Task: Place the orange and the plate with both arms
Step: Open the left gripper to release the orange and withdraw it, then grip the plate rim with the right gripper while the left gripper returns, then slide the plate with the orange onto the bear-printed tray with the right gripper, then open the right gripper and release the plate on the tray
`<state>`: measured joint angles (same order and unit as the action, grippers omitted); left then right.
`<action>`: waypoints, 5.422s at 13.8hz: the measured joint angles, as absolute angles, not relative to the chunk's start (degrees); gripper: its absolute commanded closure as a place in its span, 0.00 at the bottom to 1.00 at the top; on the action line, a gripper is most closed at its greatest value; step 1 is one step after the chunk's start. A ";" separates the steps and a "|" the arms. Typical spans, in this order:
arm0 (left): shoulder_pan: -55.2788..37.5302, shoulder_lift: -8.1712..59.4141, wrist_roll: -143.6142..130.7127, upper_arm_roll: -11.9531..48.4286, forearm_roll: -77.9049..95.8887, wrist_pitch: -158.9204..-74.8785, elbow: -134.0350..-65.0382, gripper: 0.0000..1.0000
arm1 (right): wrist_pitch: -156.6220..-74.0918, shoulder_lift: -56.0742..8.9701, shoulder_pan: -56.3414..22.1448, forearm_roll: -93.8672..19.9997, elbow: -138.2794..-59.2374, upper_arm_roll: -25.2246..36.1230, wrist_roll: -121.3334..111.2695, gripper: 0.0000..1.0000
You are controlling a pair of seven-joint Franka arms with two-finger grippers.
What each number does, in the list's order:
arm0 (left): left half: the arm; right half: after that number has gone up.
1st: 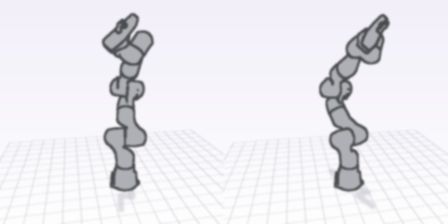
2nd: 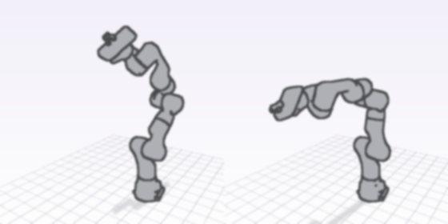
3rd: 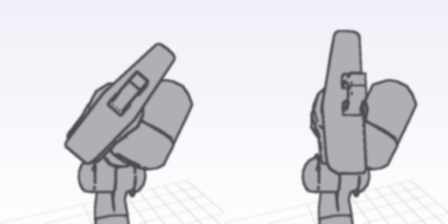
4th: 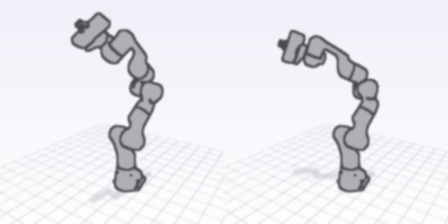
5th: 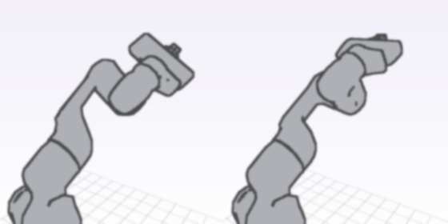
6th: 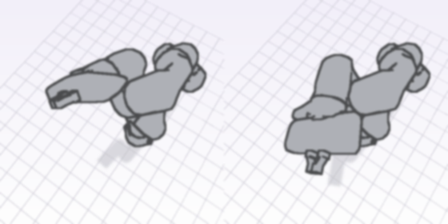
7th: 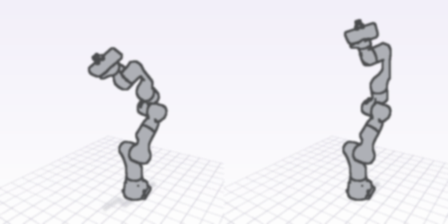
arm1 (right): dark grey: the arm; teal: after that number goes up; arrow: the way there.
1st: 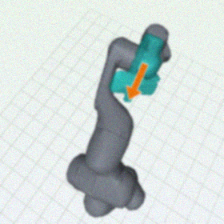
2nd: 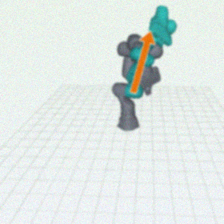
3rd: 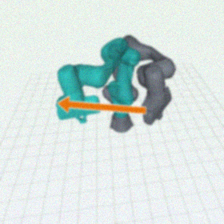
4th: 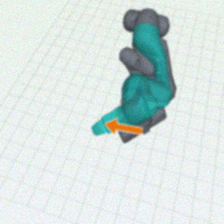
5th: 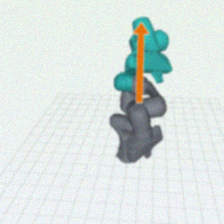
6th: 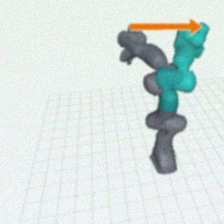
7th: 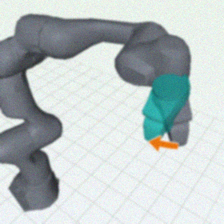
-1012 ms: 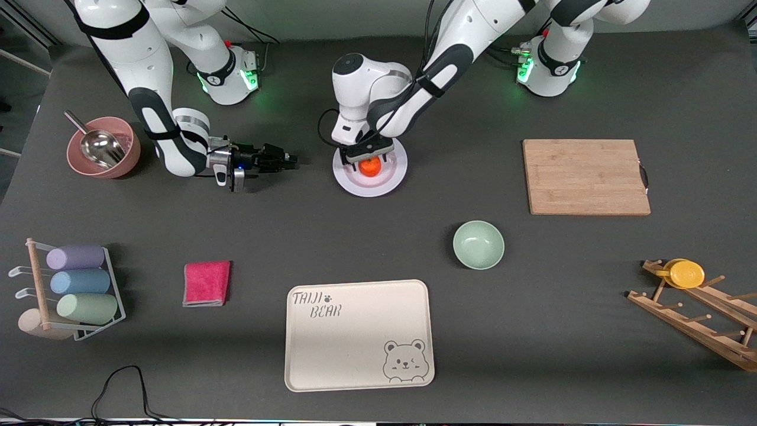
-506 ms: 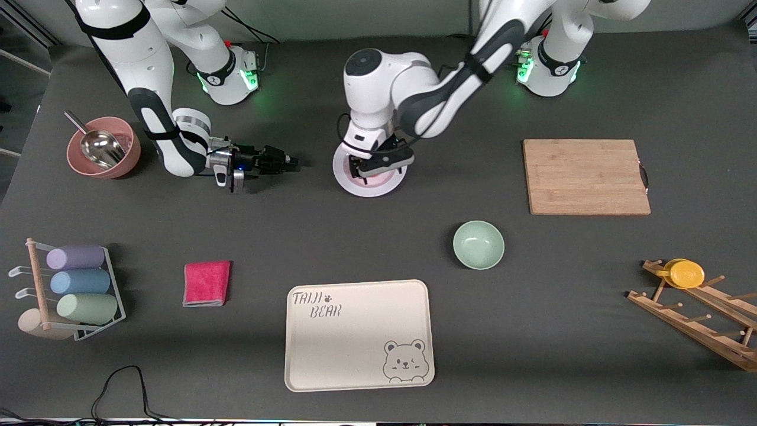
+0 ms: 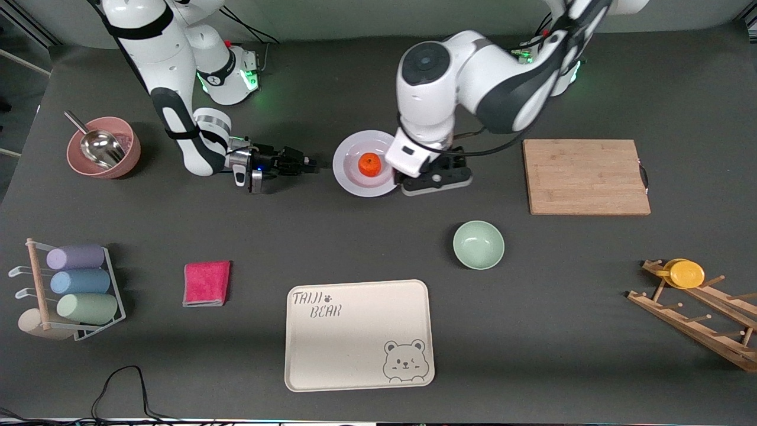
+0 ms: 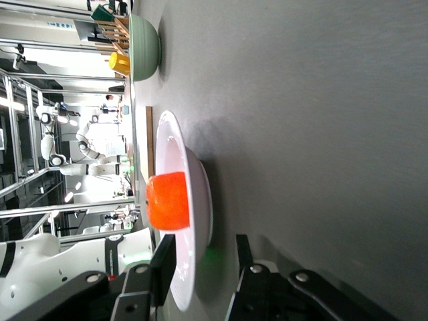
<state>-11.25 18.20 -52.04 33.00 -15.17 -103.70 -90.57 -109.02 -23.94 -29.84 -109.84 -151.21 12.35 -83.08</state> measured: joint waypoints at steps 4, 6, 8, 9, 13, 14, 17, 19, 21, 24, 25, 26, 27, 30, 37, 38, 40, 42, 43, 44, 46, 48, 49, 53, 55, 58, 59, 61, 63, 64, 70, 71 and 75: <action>-0.80 14.08 -33.71 32.95 -11.68 -94.23 -84.99 0.00 | -109.14 -24.62 -31.86 -115.97 -149.68 9.00 -83.08 0.57; 4.51 11.39 -26.52 32.89 -9.36 -91.91 -84.87 0.00 | -109.18 -25.21 -31.92 -117.33 -149.01 7.68 -83.08 0.57; 10.19 8.75 -18.36 32.77 -8.26 -89.52 -84.87 0.00 | -109.33 -26.05 -31.94 -118.49 -148.39 6.65 -83.10 0.57; 13.18 7.58 -14.99 32.68 -6.98 -88.32 -84.92 0.00 | -109.85 -26.31 -31.94 -118.70 -148.15 6.32 -83.11 0.57; 23.95 4.01 -7.60 32.49 -2.15 -87.18 -88.14 0.00 | -110.75 -26.50 -31.93 -119.21 -147.59 5.64 -83.13 0.77; 24.67 3.26 -7.51 32.51 -1.98 -87.21 -89.46 0.00 | -110.87 -26.50 -31.93 -119.23 -147.56 5.58 -83.14 0.90; 24.77 1.05 -7.50 32.79 -1.85 -87.21 -92.55 0.00 | -111.20 -26.51 -31.93 -119.25 -147.52 5.56 -83.17 1.00; 24.80 -0.11 -6.32 32.10 -1.84 -87.19 -93.34 0.00 | -110.92 -26.50 -31.93 -119.27 -147.36 5.53 -83.18 1.00; 24.89 -0.46 -3.99 30.77 -1.80 -87.19 -93.41 0.00 | -110.84 -26.39 -31.88 -119.28 -147.01 5.51 -83.18 1.00; 24.67 -0.50 1.85 27.27 -0.96 -87.19 -93.62 0.00 | -110.86 -23.74 -30.52 -119.02 -146.30 5.52 -82.25 1.00; 23.46 -0.54 3.67 24.61 -0.71 -87.19 -93.80 0.00 | -110.86 -21.84 -29.70 -118.11 -146.19 5.53 -80.65 1.00; 20.97 -0.59 5.09 20.86 -0.44 -87.19 -93.98 0.00 | -110.86 -19.22 -28.67 -116.43 -146.17 5.54 -78.15 1.00; 18.01 -0.59 5.82 17.18 -0.30 -87.18 -94.07 0.00 | -110.92 -16.53 -27.74 -114.75 -146.20 5.54 -75.62 1.00; 7.97 -0.64 6.11 7.84 -0.21 -87.19 -94.09 0.00 | -111.32 -8.83 -25.52 -110.30 -146.39 5.56 -68.15 1.00; -0.10 -0.89 6.11 1.00 -0.21 -87.43 -94.08 0.00 | -111.93 -12.67 -22.42 -108.79 -138.13 5.91 -64.45 1.00; -0.10 -0.96 6.11 0.87 -0.25 -87.44 -94.07 0.00 | -112.08 -15.70 -22.28 -108.79 -134.17 6.26 -63.28 1.00; -0.10 -1.23 6.11 0.74 -0.28 -87.45 -94.07 0.00 | -112.22 -22.48 -22.03 -108.79 -125.28 7.20 -60.98 1.00; -0.10 -1.62 6.11 0.59 -0.28 -87.03 -94.07 0.00 | -112.23 -29.32 -21.91 -108.77 -115.43 8.42 -57.37 1.00; -0.10 -1.72 6.11 0.45 -0.28 -86.77 -94.08 0.00 | -112.22 -32.64 -21.88 -108.76 -110.17 9.06 -55.10 1.00; -0.10 -1.69 6.11 0.36 -0.28 -86.81 -94.10 0.00 | -112.23 -35.95 -21.86 -108.67 -104.79 9.78 -52.88 1.00; -0.12 -1.64 6.11 0.36 -0.33 -87.06 -94.28 0.00 | -112.23 -42.82 -21.83 -108.27 -93.72 11.33 -48.99 1.00; -0.12 -1.65 6.11 0.33 -0.38 -87.15 -94.34 0.00 | -112.22 -49.45 -21.85 -108.23 -84.06 12.95 -45.56 1.00; -0.12 -1.67 6.12 0.33 -0.42 -87.15 -94.34 0.00 | -112.22 -52.65 -21.85 -108.22 -79.53 14.06 -43.73 1.00; -0.18 -1.68 6.12 0.33 -1.37 -87.37 -94.33 0.00 | -112.22 -61.54 -21.21 -108.23 -68.04 15.90 -40.56 1.00; -0.18 -1.68 6.12 0.30 -1.59 -87.37 -94.34 0.00 | -112.22 -63.88 -21.16 -108.23 -66.60 15.95 -40.56 1.00; -0.18 -1.68 6.13 0.30 -2.17 -87.39 -94.36 0.00 | -112.22 -65.88 -21.16 -108.24 -66.17 15.95 -40.79 1.00; -0.18 -1.68 6.13 0.30 -2.24 -87.40 -94.36 0.00 | -112.23 -66.42 -21.16 -108.24 -66.05 15.95 -40.84 1.00; -0.19 -1.68 6.15 0.30 -2.62 -87.40 -94.38 0.00 | -112.23 -67.35 -21.15 -108.24 -66.00 15.97 -41.42 1.00; -0.20 -1.68 6.17 0.31 -3.17 -87.40 -94.43 0.00 | -112.23 -68.03 -21.15 -108.24 -65.97 16.00 -41.70 1.00; -0.21 -1.68 6.17 0.31 -3.22 -87.48 -94.45 0.00 | -112.23 -68.11 -21.15 -108.24 -65.96 16.00 -41.72 1.00; 0.08 -1.65 6.17 -0.12 -3.22 -93.79 -95.65 0.00 | -112.21 -68.48 -21.10 -108.25 -65.97 16.04 -41.72 0.48; 0.23 -1.64 6.17 -0.22 -3.22 -94.32 -96.04 0.00 | -112.21 -68.50 -21.07 -108.25 -65.96 16.04 -41.72 0.47; 1.03 -1.64 6.18 -0.53 -2.98 -94.63 -96.35 0.00 | -112.18 -68.52 -21.06 -108.25 -65.95 16.04 -41.71 0.36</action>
<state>1.03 -1.64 6.18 -0.53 -2.98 -94.63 -96.35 -112.18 -68.52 -21.06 -108.25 -65.95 16.04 -41.71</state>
